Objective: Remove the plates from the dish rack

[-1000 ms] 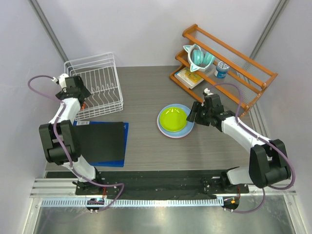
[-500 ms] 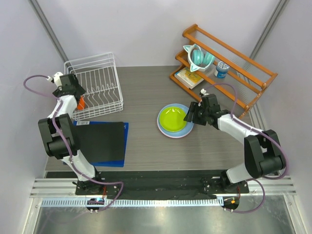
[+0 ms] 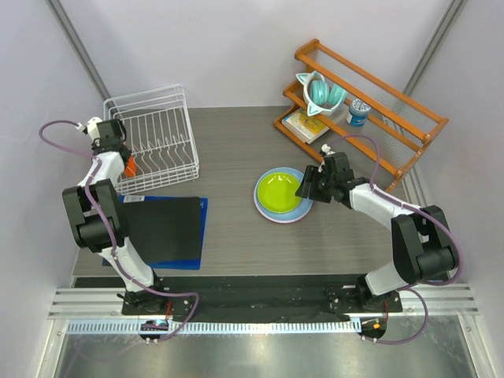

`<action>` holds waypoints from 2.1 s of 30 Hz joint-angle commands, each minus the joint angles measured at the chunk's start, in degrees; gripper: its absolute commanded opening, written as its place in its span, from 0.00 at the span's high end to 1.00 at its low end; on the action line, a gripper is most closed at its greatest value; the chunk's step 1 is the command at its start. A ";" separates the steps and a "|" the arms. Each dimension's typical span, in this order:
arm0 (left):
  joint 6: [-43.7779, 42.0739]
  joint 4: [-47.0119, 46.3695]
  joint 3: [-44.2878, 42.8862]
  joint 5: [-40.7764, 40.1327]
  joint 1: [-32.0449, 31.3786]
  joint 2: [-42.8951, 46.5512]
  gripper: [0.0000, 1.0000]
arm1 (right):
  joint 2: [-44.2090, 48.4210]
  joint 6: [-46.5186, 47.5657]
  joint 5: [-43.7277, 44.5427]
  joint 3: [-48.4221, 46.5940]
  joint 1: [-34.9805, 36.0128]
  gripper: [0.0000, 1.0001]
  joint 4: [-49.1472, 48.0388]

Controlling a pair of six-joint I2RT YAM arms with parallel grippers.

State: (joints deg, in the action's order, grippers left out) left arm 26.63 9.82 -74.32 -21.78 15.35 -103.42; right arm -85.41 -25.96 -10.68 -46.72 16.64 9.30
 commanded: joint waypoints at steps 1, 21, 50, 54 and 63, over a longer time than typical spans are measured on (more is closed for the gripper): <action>0.26 -0.77 -1.96 -0.72 0.38 1.46 0.75 | 2.52 1.17 0.66 0.22 -0.38 0.41 -0.60; -11.07 4.06 -6.62 -15.63 -6.91 6.46 1.00 | 11.31 2.40 5.31 1.89 -0.38 0.37 5.29; 12.29 4.16 18.16 34.17 -31.43 35.21 1.00 | 30.56 -11.30 -9.54 5.76 6.20 0.32 -0.41; 14.32 2.57 19.83 34.17 -37.31 35.92 1.00 | 28.72 -12.89 -7.87 6.73 9.28 0.32 -3.06; 17.31 -0.15 22.82 33.47 -45.66 37.50 1.00 | 24.15 -14.12 -7.60 7.43 10.87 0.31 -8.95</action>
State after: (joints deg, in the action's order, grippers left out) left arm 41.56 14.81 -52.97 10.57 -27.79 -68.12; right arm -60.05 -38.83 -18.26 -38.85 27.29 5.96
